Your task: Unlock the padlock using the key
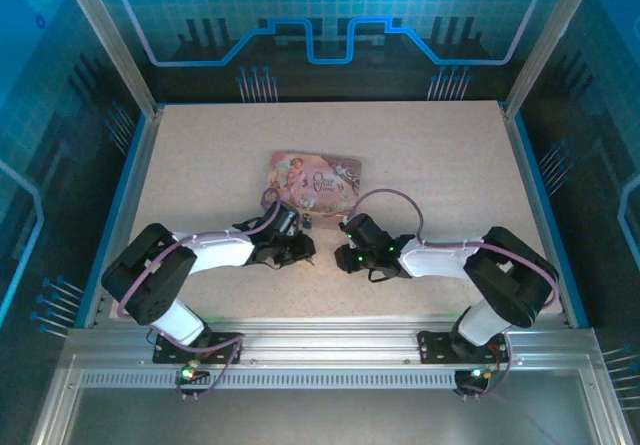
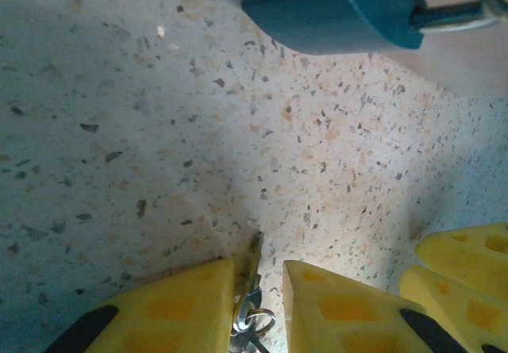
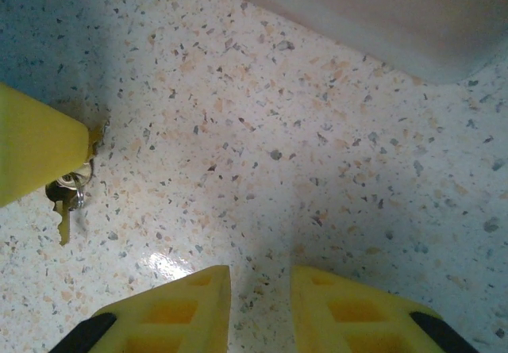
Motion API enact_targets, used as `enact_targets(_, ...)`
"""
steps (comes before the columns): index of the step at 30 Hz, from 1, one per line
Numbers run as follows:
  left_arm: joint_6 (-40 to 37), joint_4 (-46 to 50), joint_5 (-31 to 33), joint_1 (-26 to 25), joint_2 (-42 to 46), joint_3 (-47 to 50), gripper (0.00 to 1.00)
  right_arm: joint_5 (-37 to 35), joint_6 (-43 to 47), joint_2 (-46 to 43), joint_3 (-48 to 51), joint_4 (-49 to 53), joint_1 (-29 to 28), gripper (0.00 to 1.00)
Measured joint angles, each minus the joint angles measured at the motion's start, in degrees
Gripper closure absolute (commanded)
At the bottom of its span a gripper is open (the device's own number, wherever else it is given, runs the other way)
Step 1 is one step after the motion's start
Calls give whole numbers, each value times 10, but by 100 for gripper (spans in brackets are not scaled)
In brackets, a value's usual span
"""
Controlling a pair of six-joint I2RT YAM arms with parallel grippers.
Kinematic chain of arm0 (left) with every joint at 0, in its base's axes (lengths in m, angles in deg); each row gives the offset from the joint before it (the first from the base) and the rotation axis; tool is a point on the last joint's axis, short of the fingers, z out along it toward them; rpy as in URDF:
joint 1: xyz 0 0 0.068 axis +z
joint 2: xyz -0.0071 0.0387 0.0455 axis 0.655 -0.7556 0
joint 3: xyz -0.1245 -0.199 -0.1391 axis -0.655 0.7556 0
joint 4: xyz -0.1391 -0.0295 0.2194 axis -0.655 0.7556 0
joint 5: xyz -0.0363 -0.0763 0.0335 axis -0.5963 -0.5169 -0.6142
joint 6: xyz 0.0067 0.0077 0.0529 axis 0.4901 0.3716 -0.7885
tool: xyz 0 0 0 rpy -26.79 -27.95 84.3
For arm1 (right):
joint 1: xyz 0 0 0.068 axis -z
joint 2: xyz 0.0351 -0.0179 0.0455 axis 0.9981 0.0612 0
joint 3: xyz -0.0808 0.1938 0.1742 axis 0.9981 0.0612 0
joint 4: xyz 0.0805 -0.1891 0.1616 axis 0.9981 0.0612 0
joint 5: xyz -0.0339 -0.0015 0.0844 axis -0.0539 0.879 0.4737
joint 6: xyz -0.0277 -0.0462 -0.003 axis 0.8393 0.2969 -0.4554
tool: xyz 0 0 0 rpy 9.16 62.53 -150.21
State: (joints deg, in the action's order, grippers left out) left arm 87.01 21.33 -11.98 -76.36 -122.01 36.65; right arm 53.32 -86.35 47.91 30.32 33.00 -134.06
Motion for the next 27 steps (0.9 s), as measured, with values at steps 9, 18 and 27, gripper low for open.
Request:
enact_targets(9, 0, 2, 0, -1, -5, -3, 81, -1, 0, -13, 4, 0, 0, 74)
enact_targets(18, -2, -1, -3, -11, -7, -4, 91, -5, 0, -24, 7, 1, 0, 74)
enact_targets(27, -5, -8, -12, -19, -7, -4, 100, -15, 0, -36, 8, 2, 0, 74)
